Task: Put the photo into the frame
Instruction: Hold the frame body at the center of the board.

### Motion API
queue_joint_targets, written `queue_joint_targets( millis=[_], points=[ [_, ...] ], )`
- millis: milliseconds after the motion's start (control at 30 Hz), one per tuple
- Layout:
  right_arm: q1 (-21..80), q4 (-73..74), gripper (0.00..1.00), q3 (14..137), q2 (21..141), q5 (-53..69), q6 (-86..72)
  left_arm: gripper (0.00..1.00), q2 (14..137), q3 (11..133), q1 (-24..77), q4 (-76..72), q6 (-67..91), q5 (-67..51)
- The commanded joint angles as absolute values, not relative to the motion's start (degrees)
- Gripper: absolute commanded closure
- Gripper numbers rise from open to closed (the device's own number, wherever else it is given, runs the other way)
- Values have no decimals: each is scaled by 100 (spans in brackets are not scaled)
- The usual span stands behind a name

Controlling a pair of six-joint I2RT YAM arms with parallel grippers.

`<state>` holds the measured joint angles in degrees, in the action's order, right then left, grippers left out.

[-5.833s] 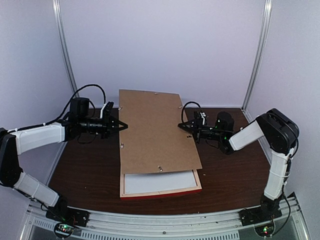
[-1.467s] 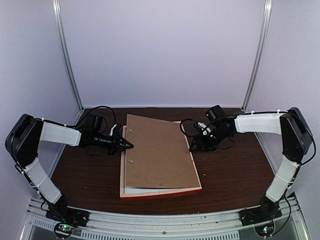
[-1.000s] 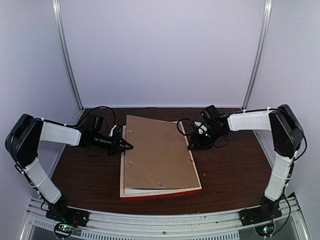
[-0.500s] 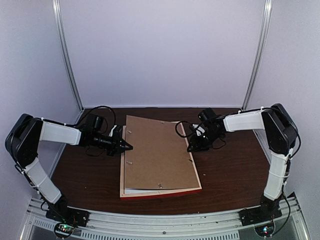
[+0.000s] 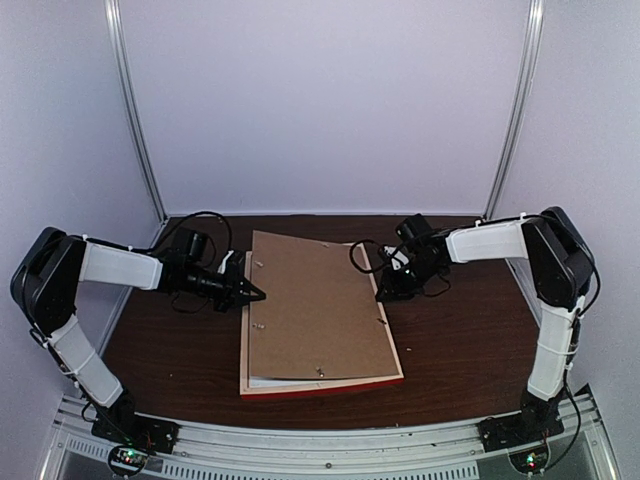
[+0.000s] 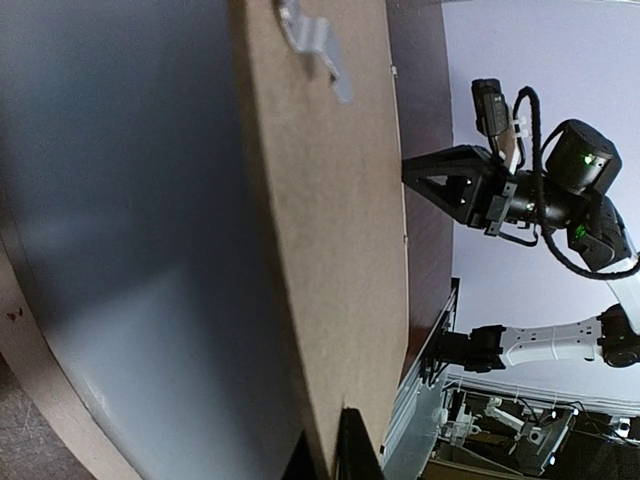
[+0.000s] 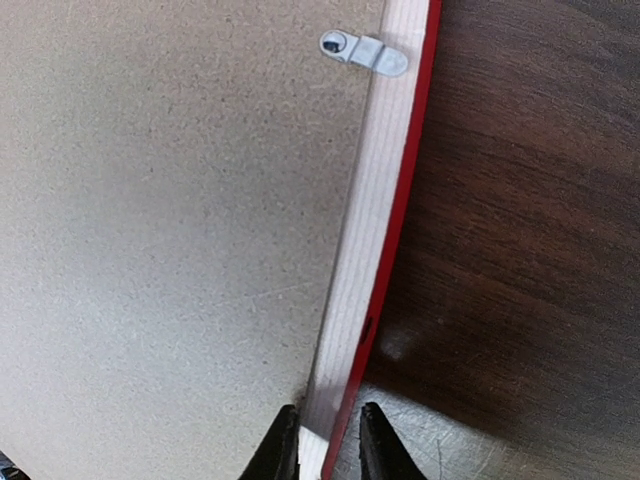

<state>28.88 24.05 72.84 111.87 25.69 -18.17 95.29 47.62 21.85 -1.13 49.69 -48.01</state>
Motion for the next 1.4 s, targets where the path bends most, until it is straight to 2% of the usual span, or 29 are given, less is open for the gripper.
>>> queue_joint_targets(
  millis=[0,500,1367],
  points=[
    [2857,2373,79,7339,11350,2501,-1767,100,9746,4744,2188,606,4391,-3931],
    [2782,2447,90,7303,11431,2362,-1793,100,9712,4706,2147,723,4328,-3800],
    [2773,2430,93,7266,11531,2389,-1793,100,9653,4593,2136,772,4333,-3584]
  ],
)
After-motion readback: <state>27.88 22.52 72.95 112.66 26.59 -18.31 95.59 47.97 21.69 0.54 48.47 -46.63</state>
